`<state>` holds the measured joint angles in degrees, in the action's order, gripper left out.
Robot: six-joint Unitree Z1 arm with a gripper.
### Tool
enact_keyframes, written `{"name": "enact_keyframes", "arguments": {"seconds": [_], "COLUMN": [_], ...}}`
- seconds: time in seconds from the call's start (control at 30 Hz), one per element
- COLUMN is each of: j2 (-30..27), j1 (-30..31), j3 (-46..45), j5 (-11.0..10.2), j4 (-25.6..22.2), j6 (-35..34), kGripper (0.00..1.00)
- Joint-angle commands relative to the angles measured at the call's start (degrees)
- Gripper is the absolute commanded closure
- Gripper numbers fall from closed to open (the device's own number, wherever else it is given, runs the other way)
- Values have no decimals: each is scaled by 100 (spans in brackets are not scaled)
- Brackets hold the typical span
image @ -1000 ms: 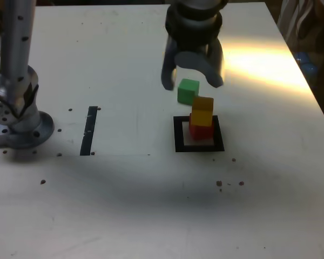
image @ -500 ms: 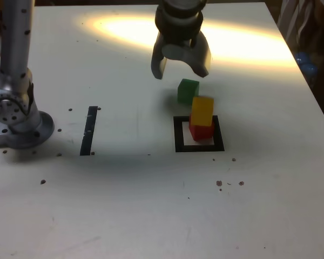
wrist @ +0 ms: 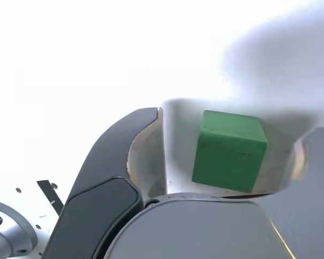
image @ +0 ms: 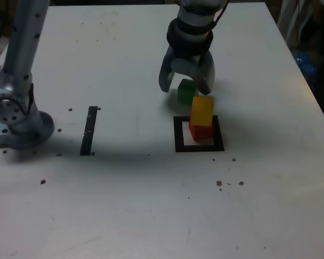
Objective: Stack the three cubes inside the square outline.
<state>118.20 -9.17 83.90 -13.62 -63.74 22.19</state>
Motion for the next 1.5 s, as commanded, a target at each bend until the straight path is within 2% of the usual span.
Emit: {"name": "enact_keyframes", "arguments": {"seconds": [0.0, 0.13, 0.27, 0.53, 0.67, 0.93, 1.03, 1.2, 1.47], "j2": [88, 171, 146, 232, 221, 203, 39, -410, -665], "j1": [3, 3, 4, 3, 4, 9, 61, 387, 1004], "j3": [43, 98, 117, 77, 87, 104, 163, 487, 1269], "j5": [7, -5, 10, 136, 240, 295, 291, 234, -18], "j4": [13, 10, 20, 188, 214, 280, 159, -428, -1368], "j6": [18, 22, 22, 64, 92, 91, 74, -172, -674], "kGripper": [23, 32, 47, 70, 77, 80, 80, 80, 80]}}
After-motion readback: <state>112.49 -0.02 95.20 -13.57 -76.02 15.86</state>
